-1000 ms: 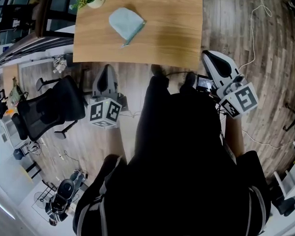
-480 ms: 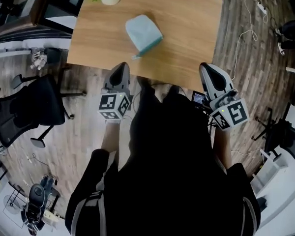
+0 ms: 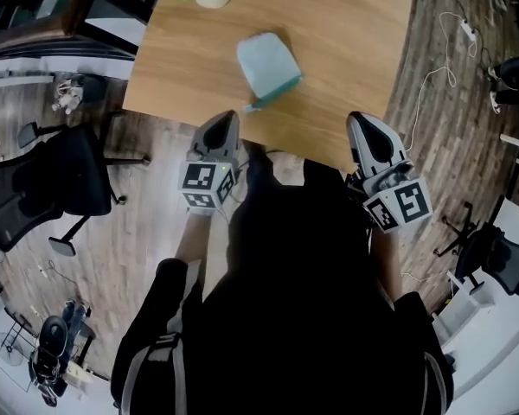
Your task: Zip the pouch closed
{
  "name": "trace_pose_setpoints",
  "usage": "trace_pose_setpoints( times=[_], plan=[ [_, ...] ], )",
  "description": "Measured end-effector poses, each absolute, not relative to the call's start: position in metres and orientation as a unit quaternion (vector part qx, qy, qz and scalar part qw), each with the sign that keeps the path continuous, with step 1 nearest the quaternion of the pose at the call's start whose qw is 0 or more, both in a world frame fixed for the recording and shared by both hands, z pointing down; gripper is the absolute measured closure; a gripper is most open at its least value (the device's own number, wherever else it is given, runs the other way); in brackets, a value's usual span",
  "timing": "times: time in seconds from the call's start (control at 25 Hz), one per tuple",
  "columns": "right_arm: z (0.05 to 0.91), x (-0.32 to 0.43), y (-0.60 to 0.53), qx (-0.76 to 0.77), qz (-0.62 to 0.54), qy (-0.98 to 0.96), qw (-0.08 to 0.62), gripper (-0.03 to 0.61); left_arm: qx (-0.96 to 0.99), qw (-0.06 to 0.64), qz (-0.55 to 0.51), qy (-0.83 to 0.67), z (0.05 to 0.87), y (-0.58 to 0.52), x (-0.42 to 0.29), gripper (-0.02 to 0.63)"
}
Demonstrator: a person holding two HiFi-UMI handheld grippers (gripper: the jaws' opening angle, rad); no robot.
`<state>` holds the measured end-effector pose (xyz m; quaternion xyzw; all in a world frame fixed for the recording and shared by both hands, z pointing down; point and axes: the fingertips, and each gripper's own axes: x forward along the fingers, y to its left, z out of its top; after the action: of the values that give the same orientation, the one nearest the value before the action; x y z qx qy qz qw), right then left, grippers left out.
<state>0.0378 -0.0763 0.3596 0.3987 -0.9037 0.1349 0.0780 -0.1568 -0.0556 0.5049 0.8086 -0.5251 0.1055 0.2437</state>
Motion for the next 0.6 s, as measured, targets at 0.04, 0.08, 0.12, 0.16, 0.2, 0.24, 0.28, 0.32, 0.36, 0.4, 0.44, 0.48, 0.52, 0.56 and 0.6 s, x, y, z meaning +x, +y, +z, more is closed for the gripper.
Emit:
trace_pose_setpoints(
  times=[0.04, 0.08, 0.12, 0.16, 0.2, 0.24, 0.28, 0.32, 0.36, 0.4, 0.44, 0.48, 0.52, 0.56, 0.6],
  plan=[
    [0.363, 0.039, -0.076, 0.394, 0.137, -0.906, 0.078, 0.566, 0.807, 0.243, 0.109, -0.527, 0.507, -0.054, -0.156, 0.614],
    [0.367, 0.04, -0.074, 0.389, 0.14, -0.907, 0.078, 0.566, 0.806, 0.241, 0.116, -0.528, 0.509, -0.052, -0.154, 0.614],
    [0.37, 0.043, -0.072, 0.386, 0.144, -0.908, 0.077, 0.566, 0.804, 0.24, 0.123, -0.53, 0.511, -0.049, -0.153, 0.614],
    [0.372, 0.047, -0.071, 0.384, 0.149, -0.908, 0.074, 0.566, 0.801, 0.24, 0.129, -0.532, 0.512, -0.046, -0.15, 0.614],
    [0.372, 0.054, -0.07, 0.382, 0.153, -0.909, 0.07, 0.566, 0.799, 0.24, 0.132, -0.535, 0.512, -0.043, -0.146, 0.614],
    [0.371, 0.061, -0.069, 0.38, 0.156, -0.909, 0.066, 0.566, 0.797, 0.24, 0.132, -0.538, 0.509, -0.04, -0.142, 0.614],
    [0.37, 0.068, -0.07, 0.38, 0.158, -0.909, 0.063, 0.566, 0.796, 0.238, 0.133, -0.541, 0.507, -0.039, -0.138, 0.614],
    [0.371, 0.074, -0.071, 0.38, 0.16, -0.909, 0.06, 0.566, 0.795, 0.234, 0.137, -0.542, 0.506, -0.039, -0.135, 0.614],
    [0.372, 0.079, -0.072, 0.38, 0.162, -0.909, 0.059, 0.566, 0.795, 0.229, 0.145, -0.543, 0.507, -0.04, -0.133, 0.614],
    [0.374, 0.083, -0.072, 0.38, 0.163, -0.909, 0.059, 0.566, 0.795, 0.224, 0.157, -0.542, 0.51, -0.04, -0.132, 0.614],
    [0.375, 0.086, -0.072, 0.378, 0.163, -0.909, 0.061, 0.566, 0.795, 0.217, 0.173, -0.539, 0.514, -0.041, -0.13, 0.614],
    [0.375, 0.087, -0.071, 0.375, 0.161, -0.911, 0.062, 0.566, 0.795, 0.207, 0.192, -0.537, 0.518, -0.041, -0.129, 0.614],
    [0.374, 0.088, -0.07, 0.373, 0.16, -0.912, 0.062, 0.566, 0.795, 0.195, 0.216, -0.532, 0.521, -0.041, -0.128, 0.614],
    [0.374, 0.09, -0.069, 0.372, 0.161, -0.912, 0.061, 0.566, 0.796, 0.181, 0.245, -0.524, 0.526, -0.04, -0.127, 0.614],
    [0.375, 0.091, -0.068, 0.373, 0.162, -0.912, 0.06, 0.566, 0.795, 0.164, 0.28, -0.513, 0.534, -0.039, -0.126, 0.614]
  ],
)
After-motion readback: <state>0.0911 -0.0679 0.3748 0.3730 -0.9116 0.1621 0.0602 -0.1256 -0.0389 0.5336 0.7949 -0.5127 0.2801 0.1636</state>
